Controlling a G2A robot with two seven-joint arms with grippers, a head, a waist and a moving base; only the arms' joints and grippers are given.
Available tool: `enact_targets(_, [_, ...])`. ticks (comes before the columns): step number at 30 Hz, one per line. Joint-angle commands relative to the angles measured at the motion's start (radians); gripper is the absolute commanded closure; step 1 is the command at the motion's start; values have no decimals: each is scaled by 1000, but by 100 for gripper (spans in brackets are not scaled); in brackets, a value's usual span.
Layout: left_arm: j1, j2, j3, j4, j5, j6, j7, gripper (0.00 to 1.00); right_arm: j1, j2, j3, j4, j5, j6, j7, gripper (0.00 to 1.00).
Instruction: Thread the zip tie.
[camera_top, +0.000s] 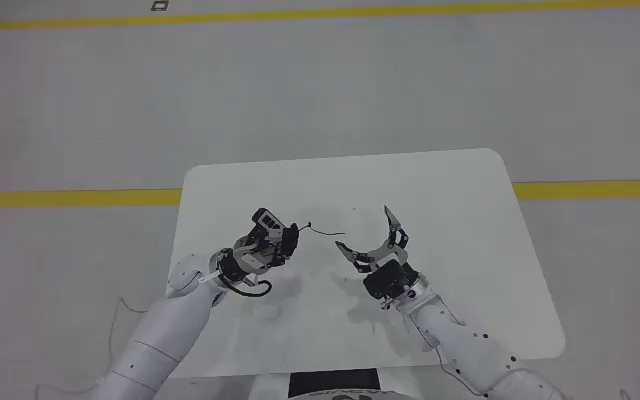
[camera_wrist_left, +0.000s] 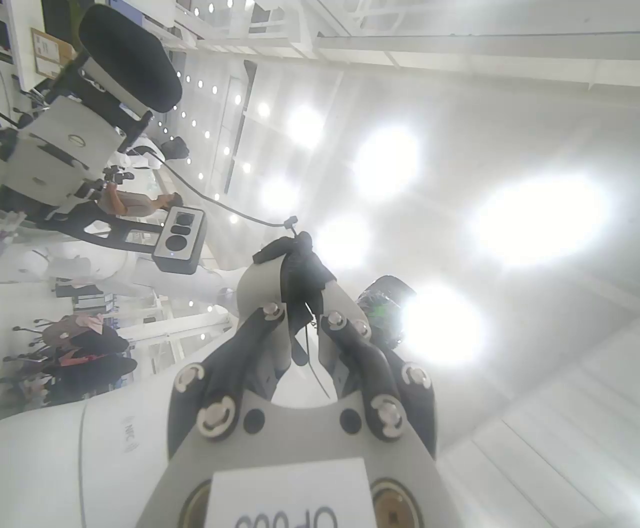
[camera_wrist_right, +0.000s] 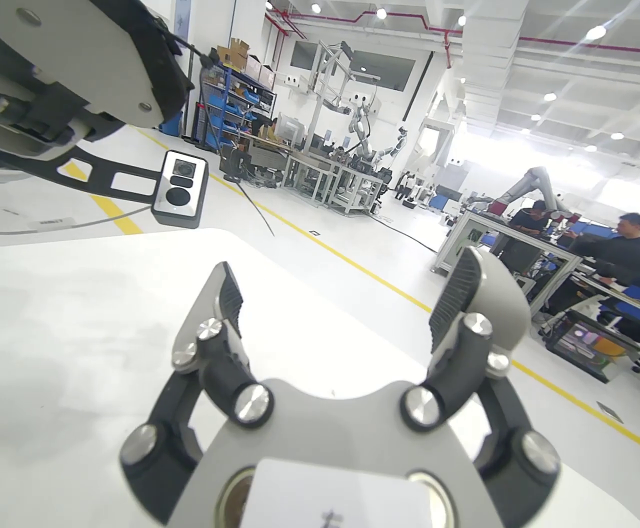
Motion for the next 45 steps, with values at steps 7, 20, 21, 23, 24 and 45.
enact_targets(7, [0,0,0,0,0,0,0,100,-63,8,101,-46,129,-82,-50,0])
enact_targets(20, [0,0,0,0,0,0,0,100,-189,37,334,-180,286,-290,-147,0])
enact_targets(21, [0,0,0,0,0,0,0,100,-189,37,334,-180,286,-290,-147,0])
enact_targets(23, [0,0,0,0,0,0,0,100,-189,37,334,-180,286,-290,-147,0])
enact_targets(24, [0,0,0,0,0,0,0,100,-189,37,334,-180,286,-290,-147,0])
enact_targets(45, [0,0,0,0,0,0,0,100,-189,37,334,-180,286,-290,-147,0])
